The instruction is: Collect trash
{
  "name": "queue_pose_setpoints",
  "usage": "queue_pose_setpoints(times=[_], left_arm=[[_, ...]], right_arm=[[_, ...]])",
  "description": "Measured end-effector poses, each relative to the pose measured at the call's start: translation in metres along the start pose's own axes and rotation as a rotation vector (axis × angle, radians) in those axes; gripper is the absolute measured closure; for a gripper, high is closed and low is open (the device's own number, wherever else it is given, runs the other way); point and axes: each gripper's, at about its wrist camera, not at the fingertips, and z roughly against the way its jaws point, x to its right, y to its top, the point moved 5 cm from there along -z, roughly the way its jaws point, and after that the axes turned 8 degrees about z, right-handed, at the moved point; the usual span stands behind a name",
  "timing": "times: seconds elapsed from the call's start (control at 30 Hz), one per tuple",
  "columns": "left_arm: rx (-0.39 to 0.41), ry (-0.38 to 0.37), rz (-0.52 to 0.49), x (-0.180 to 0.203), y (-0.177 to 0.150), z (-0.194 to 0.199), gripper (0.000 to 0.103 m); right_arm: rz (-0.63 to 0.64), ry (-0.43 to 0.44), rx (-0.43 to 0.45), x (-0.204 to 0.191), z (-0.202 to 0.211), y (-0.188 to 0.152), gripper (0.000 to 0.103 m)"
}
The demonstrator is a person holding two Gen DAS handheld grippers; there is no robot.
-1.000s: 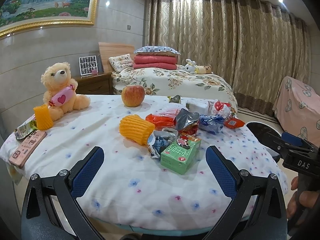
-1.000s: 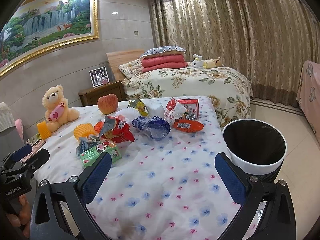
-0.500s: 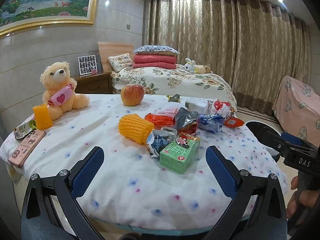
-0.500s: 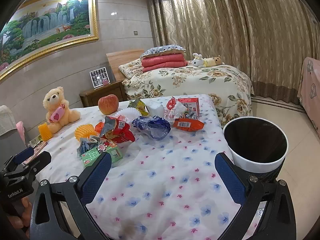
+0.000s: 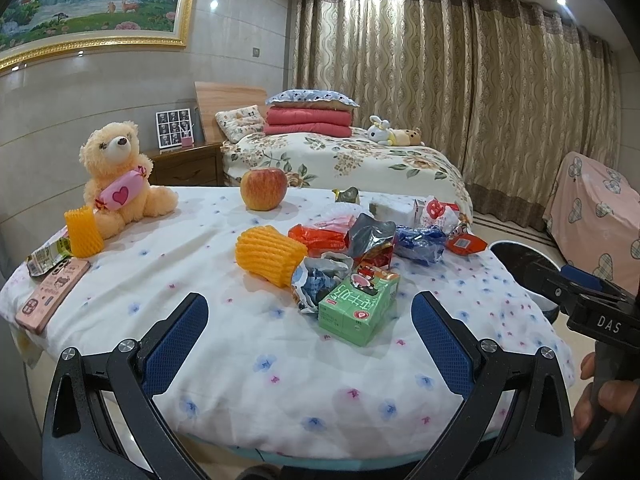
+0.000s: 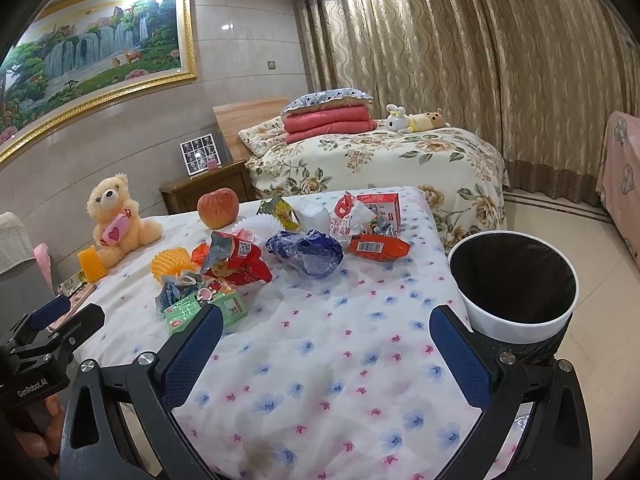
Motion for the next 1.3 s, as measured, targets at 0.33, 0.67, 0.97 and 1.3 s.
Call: queue_pose_setpoints(times=[0.33, 0.67, 0.97, 1.3], left_arm=[[-0.004, -0.003, -0.002, 0.000, 0.000, -0.001, 0.000], [-0.035, -0.009, 0.002, -0.002, -0.005, -0.009, 0.000], [-0.096, -0.023, 0.008, -0.003, -0.013, -0.026, 0.000], [-0.202, -0.070, 0.003, 0.001, -0.025, -0.061, 0.000]], right_arm=[[-0.007, 0.005, -0.004, 0.001, 0.000, -0.001, 0.000], [-0.018, 0.025, -0.032, 0.002, -0.008, -0.005, 0.000], [-0.036, 0.043, -0.063, 0.008, -0.019, -0.005, 0.000], [-0.086, 0.062, -0.136, 0.026, -0.044, -0.006, 0.000]])
